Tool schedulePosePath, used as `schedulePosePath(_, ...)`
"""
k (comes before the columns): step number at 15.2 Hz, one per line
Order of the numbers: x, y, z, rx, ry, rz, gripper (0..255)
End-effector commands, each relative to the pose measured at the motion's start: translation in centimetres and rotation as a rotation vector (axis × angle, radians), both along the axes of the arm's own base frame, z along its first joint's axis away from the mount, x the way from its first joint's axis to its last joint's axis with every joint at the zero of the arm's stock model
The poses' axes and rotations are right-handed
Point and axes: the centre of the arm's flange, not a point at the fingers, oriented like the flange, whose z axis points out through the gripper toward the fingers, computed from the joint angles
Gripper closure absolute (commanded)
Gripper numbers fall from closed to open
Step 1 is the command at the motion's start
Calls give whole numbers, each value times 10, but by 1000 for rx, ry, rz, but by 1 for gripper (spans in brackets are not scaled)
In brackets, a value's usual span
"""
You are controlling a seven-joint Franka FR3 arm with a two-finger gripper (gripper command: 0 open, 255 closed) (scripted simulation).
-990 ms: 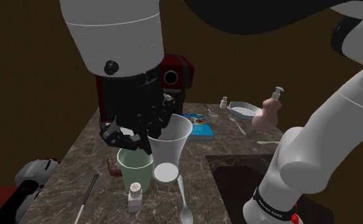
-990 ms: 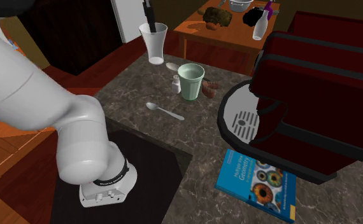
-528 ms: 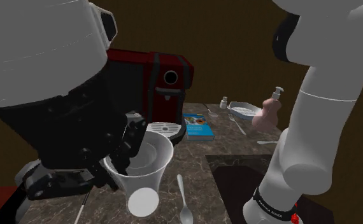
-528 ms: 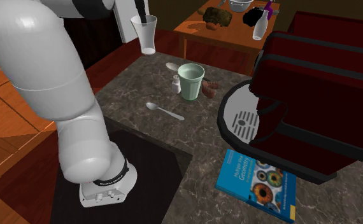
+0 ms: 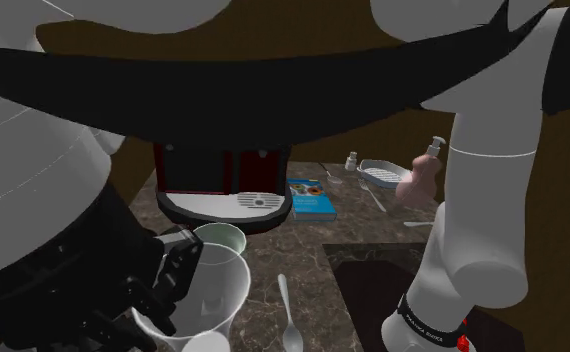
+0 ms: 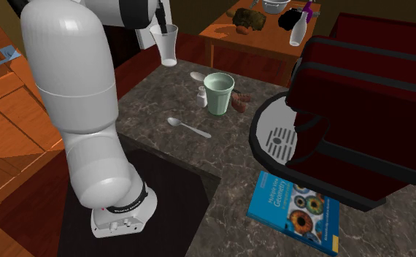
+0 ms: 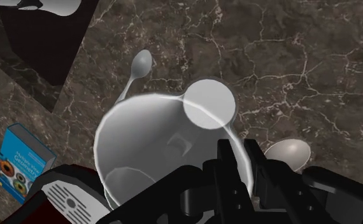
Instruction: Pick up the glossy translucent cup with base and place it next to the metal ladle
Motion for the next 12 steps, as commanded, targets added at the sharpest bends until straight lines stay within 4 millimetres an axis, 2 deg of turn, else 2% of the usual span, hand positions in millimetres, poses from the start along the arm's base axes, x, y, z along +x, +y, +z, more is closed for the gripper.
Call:
schedulePosePath(1, 0, -1, -10, 1, 0, 0, 255)
schedulePosePath(12, 0, -1, -68, 1, 0, 0, 255)
